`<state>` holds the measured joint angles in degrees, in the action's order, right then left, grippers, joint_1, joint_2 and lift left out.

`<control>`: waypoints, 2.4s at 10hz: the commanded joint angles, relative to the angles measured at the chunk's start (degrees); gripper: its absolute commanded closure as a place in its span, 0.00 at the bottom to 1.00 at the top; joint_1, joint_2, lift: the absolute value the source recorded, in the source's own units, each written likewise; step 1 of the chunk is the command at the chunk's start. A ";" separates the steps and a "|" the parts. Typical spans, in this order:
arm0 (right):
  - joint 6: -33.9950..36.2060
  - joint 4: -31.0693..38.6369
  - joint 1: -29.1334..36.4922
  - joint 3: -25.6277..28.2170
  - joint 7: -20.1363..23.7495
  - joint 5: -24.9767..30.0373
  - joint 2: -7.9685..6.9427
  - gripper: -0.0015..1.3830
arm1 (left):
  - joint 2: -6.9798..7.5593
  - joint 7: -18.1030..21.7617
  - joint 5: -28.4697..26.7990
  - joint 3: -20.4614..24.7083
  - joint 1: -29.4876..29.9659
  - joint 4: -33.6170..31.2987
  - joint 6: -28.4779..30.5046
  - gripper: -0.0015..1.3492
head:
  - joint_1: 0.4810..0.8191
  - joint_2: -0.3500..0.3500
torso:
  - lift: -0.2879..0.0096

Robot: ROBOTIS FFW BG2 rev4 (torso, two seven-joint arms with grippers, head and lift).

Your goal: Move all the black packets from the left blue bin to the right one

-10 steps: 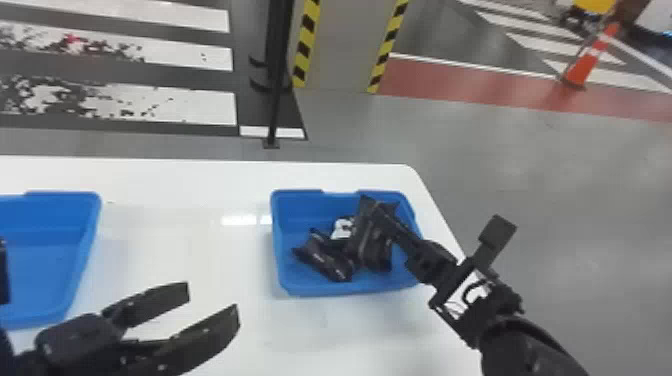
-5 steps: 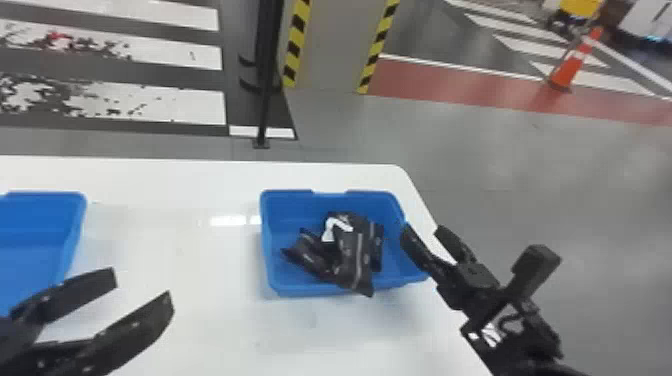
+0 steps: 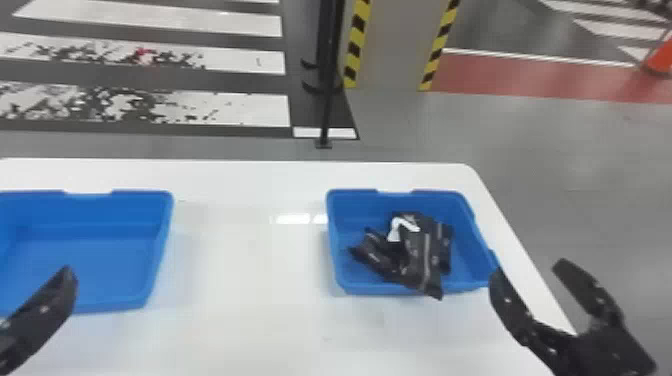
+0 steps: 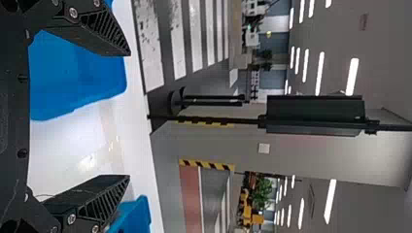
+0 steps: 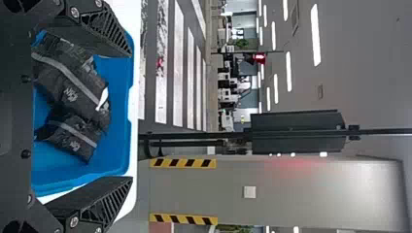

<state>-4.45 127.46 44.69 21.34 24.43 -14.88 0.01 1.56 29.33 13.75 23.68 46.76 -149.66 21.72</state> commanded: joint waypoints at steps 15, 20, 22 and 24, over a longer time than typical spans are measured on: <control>-7.37 0.43 6.50 -5.11 -1.05 0.03 -0.06 0.10 | -1.21 -5.51 1.11 -2.09 5.41 6.58 -12.44 0.11 | 0.63 0.51 | 0.51; -7.37 0.58 6.64 -5.11 -1.05 -0.08 -0.06 0.10 | -1.13 -5.42 1.11 -2.09 5.41 6.58 -12.30 0.11 | 0.63 0.51 | 0.51; -7.37 0.58 6.78 -5.11 -1.05 -0.20 -0.06 0.10 | -1.21 -5.51 1.11 -2.09 5.41 6.58 -12.16 0.11 | 0.63 0.51 | 0.51; -7.37 0.58 6.78 -5.11 -1.05 -0.43 -0.06 0.10 | -1.21 -5.51 1.11 -2.20 5.41 6.58 -12.02 0.11 | 0.63 0.51 | 0.51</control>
<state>-11.82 128.02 51.46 16.22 23.38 -15.24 0.00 0.35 23.82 14.85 21.51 52.17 -143.08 9.66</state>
